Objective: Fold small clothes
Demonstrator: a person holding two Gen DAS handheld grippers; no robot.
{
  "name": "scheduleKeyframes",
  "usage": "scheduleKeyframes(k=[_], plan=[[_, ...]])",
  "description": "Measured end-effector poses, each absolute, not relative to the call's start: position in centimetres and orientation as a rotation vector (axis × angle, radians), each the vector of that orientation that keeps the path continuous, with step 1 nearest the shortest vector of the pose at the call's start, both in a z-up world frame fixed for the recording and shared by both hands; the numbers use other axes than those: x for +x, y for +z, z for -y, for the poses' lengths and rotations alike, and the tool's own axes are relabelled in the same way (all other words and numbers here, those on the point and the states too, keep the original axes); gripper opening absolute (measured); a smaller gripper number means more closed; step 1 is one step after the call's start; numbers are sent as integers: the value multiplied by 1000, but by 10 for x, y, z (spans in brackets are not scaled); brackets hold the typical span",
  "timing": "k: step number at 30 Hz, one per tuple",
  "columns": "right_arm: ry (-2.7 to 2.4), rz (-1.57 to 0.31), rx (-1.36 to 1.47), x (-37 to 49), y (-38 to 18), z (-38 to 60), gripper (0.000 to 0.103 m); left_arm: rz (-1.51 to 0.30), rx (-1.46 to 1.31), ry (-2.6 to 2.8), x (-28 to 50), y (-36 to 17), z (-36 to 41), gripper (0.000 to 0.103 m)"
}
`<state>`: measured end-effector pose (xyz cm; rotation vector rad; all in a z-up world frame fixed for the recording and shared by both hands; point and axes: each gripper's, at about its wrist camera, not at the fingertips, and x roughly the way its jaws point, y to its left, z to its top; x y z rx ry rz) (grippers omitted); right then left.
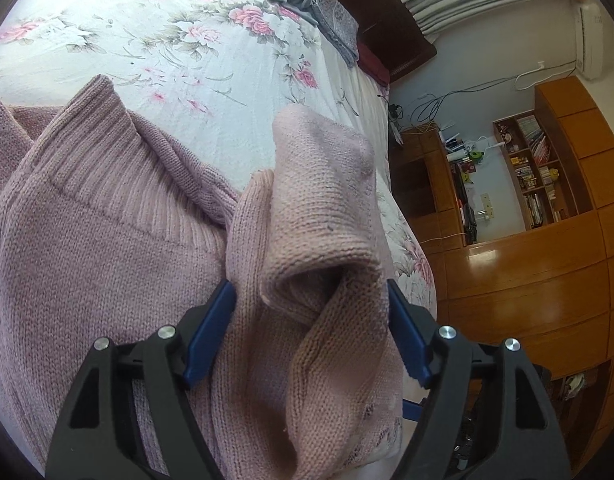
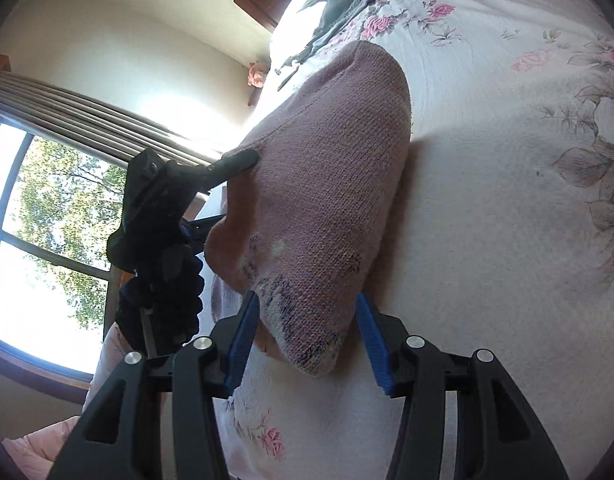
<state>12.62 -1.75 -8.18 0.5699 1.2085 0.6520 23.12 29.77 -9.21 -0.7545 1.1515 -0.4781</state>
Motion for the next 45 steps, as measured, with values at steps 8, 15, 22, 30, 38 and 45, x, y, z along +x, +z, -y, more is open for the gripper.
scheduleKeyframes(k=[8, 15, 22, 30, 38, 45], plan=[[648, -1233, 563, 129, -91, 8, 52, -1111, -732, -436, 227, -85, -295, 26], [640, -1223, 556, 129, -89, 13, 52, -953, -817, -471, 191, -50, -310, 19], [663, -1203, 539, 132, -78, 7, 52, -847, -786, -476, 150, -1, -346, 19], [726, -1206, 488, 133, -72, -20, 52, -830, -817, -397, 128, 2, -415, 19], [755, -1223, 469, 129, -70, -44, 57, -926, -858, -374, 127, -58, -437, 20], [729, -1302, 426, 128, -84, -70, 59, -991, -883, -349, 129, -103, -442, 22]])
